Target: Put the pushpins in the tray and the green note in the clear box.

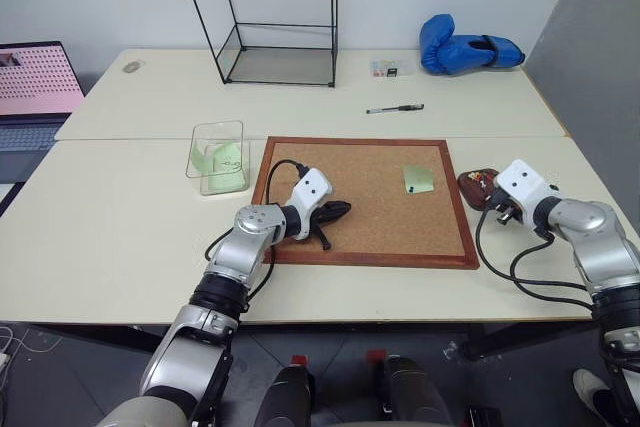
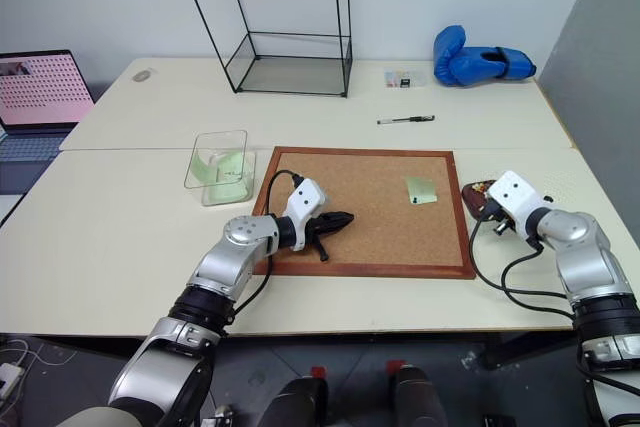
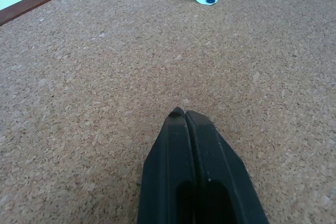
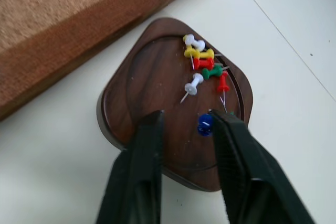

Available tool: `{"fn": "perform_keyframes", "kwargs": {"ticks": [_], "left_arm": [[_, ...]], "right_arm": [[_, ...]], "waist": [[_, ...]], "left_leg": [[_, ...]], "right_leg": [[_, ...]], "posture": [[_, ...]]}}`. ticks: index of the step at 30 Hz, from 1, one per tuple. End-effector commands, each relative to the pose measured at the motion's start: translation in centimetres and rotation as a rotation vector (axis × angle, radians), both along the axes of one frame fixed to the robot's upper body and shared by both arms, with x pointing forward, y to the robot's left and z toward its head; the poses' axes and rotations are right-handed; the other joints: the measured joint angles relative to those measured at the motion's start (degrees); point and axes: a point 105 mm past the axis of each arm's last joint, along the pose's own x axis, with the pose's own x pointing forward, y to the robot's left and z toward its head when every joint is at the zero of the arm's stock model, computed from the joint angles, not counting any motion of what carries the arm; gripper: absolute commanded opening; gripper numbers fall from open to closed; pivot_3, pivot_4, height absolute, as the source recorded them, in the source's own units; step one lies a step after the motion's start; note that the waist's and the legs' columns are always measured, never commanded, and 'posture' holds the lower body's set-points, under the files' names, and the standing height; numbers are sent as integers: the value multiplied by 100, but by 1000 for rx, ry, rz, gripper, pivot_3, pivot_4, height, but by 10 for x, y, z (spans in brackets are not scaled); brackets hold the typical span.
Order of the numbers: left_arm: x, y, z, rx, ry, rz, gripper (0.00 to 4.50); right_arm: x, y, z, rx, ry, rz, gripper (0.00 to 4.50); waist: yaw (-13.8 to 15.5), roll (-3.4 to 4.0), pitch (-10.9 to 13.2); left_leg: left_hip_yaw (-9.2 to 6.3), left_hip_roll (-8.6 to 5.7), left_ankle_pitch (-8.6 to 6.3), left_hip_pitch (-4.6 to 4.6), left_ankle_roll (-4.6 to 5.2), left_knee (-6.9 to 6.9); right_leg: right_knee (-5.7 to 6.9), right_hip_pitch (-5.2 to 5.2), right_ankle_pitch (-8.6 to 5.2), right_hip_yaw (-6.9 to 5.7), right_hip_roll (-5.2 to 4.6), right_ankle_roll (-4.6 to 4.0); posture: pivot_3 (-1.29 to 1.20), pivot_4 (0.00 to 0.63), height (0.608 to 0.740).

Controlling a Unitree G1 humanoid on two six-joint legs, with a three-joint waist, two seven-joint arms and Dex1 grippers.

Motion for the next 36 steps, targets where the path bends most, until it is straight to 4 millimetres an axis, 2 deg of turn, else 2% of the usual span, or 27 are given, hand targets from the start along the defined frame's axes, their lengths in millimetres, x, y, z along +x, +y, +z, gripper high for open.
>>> {"fn": "perform_keyframes", "kwargs": {"ticks": [1,3,13,17,21,29,32,36], "left_arm": [[-10,5,-34,80,110,6,0],[-10,5,-34,80,110,5,0],[-8,5,-34,82,108,6,0],[-8,6,-34,82,107,9,0],[-7,7,-34,84,106,10,0],[-7,7,-34,88,103,8,0],[-7,8,-34,90,102,9,0],[-7,9,-34,93,103,9,0]], "right_arm": [[5,0,18,-5,-62,7,2375],[5,0,19,1,-67,6,2774],[6,0,21,20,-76,3,2774],[6,1,41,93,-109,7,2774],[-3,16,44,183,-50,79,2774],[-30,81,26,403,143,276,2774],[-29,96,20,431,162,296,2774],[-13,112,16,460,130,280,2774]], "waist": [[0,0,0],[0,0,0],[0,0,0],[0,0,0],[0,0,0],[3,-1,-1],[2,-1,-1],[-3,-1,-2]], "left_leg": [[0,0,0,0,0,0],[0,0,0,0,0,0],[-1,0,0,0,0,0],[0,-1,0,0,0,1],[-1,0,0,2,0,1],[-5,1,0,2,0,2],[-5,1,0,2,0,3],[-6,2,0,3,0,3]], "right_leg": [[0,0,0,-1,0,0],[0,0,0,-1,0,0],[0,1,0,-1,0,0],[1,1,0,0,0,0],[2,3,0,-1,0,0],[2,4,0,-3,1,1],[2,4,1,-3,1,1],[2,4,1,-4,1,1]], "posture": [[0,150,740],[0,150,740],[0,150,740],[0,150,740],[0,150,740],[0,150,740],[0,150,740],[0,150,740]]}}
